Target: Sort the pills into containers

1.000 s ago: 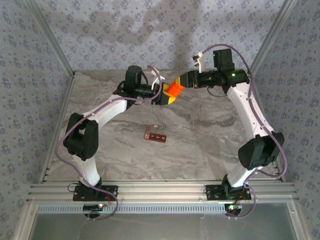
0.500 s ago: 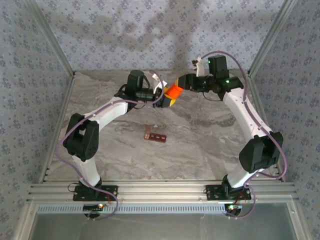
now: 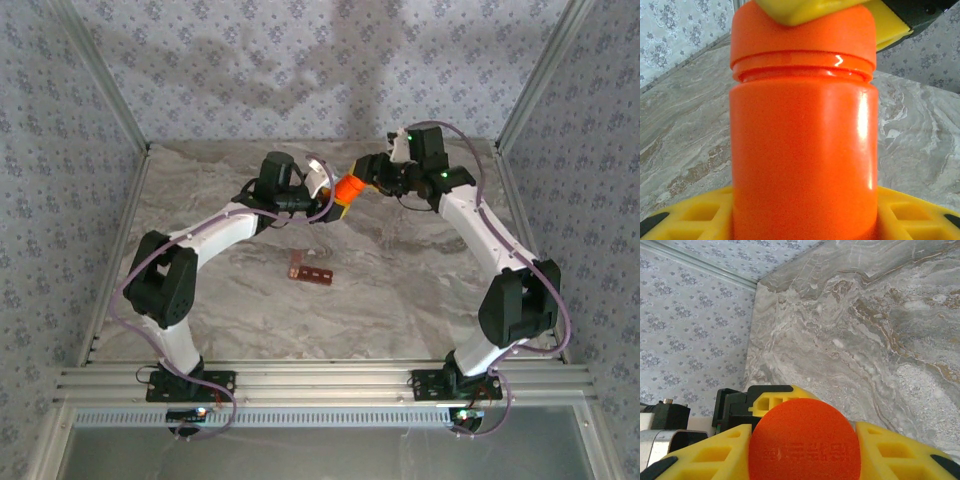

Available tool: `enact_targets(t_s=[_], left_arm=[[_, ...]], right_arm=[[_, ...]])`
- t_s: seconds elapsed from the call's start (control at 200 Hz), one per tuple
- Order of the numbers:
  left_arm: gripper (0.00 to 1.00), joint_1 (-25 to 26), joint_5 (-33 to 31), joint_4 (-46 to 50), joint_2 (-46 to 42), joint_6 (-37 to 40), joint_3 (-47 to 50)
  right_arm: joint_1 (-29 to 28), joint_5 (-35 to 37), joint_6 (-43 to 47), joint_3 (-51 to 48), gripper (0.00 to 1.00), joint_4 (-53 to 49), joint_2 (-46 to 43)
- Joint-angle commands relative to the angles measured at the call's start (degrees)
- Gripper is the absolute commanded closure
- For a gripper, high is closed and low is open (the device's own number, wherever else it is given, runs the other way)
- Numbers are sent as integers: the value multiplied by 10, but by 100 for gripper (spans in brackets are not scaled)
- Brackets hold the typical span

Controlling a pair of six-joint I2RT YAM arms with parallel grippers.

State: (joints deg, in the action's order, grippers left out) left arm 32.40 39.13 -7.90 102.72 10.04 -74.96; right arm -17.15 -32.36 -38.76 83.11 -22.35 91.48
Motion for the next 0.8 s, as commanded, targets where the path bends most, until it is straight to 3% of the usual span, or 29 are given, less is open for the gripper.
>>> enact_targets(t_s=[0.0, 0.25, 0.605, 0.795], left_arm=[[100, 23, 36, -66, -32, 12, -10], [100, 15, 44, -87, -20, -15, -5], [100, 0, 62, -93, -15, -35, 5], [100, -10, 101, -96, -12, -55, 2]], right_arm=[[-17, 6, -19, -8, 62, -2, -3], [-13, 1, -26, 17, 55, -14, 0], [22, -25, -8, 81, 21, -23, -4], [49, -70, 44, 65, 16, -12, -28]])
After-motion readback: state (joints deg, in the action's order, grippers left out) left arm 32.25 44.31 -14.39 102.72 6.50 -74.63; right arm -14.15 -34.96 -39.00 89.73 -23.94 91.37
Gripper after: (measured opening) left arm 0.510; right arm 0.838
